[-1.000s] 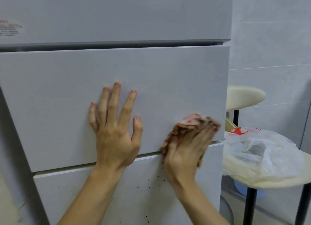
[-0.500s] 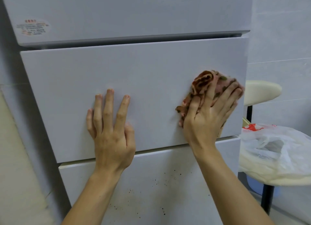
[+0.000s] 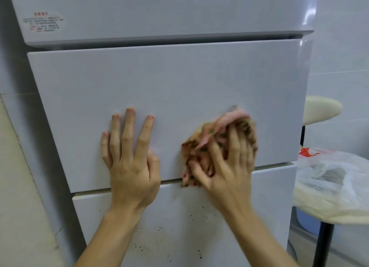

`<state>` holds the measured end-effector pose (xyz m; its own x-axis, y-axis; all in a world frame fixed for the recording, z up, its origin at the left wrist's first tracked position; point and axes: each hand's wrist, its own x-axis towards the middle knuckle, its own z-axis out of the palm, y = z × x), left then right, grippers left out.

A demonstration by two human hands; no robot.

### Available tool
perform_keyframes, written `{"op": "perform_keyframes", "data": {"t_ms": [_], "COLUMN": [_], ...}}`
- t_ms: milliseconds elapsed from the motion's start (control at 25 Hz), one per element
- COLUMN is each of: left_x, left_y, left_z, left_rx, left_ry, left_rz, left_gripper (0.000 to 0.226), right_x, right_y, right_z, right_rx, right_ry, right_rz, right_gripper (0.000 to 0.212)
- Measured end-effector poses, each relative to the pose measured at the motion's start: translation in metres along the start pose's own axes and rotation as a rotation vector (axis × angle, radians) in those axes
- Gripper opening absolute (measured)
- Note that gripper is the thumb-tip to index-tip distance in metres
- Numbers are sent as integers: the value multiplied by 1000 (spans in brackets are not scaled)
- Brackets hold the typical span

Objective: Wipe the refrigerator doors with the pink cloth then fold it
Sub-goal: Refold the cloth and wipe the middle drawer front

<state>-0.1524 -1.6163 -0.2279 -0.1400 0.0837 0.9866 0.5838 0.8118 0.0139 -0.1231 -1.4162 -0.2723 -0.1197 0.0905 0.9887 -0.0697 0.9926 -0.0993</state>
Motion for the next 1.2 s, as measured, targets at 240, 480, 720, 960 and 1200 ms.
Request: {"op": "perform_keyframes", "data": {"t_ms": [240, 480, 720, 960, 1200], "left_x": [1, -1, -6, -2, -4], "left_y": [1, -1, -20, -24, -29], "left_z": [-1, -3, -11, -12, -10], "left_rx": [-4, -32, -16, -15, -33], "left_ry": [-3, 11, 19, 9, 66], "left_rz": [-11, -13, -48, -38, -38], "left_gripper": [70, 66, 65, 63, 60], "right_x": [117, 89, 6, 103, 87], "right_y": [33, -22, -55, -1, -70], "right_z": [-15, 10, 6, -5, 22], "right_rx": [-1, 87, 105, 1, 187], "right_ry": [105, 177, -79, 158, 132], "right_rz": [128, 29, -188, -28, -18], "right_gripper": [75, 59, 51, 57, 54]}}
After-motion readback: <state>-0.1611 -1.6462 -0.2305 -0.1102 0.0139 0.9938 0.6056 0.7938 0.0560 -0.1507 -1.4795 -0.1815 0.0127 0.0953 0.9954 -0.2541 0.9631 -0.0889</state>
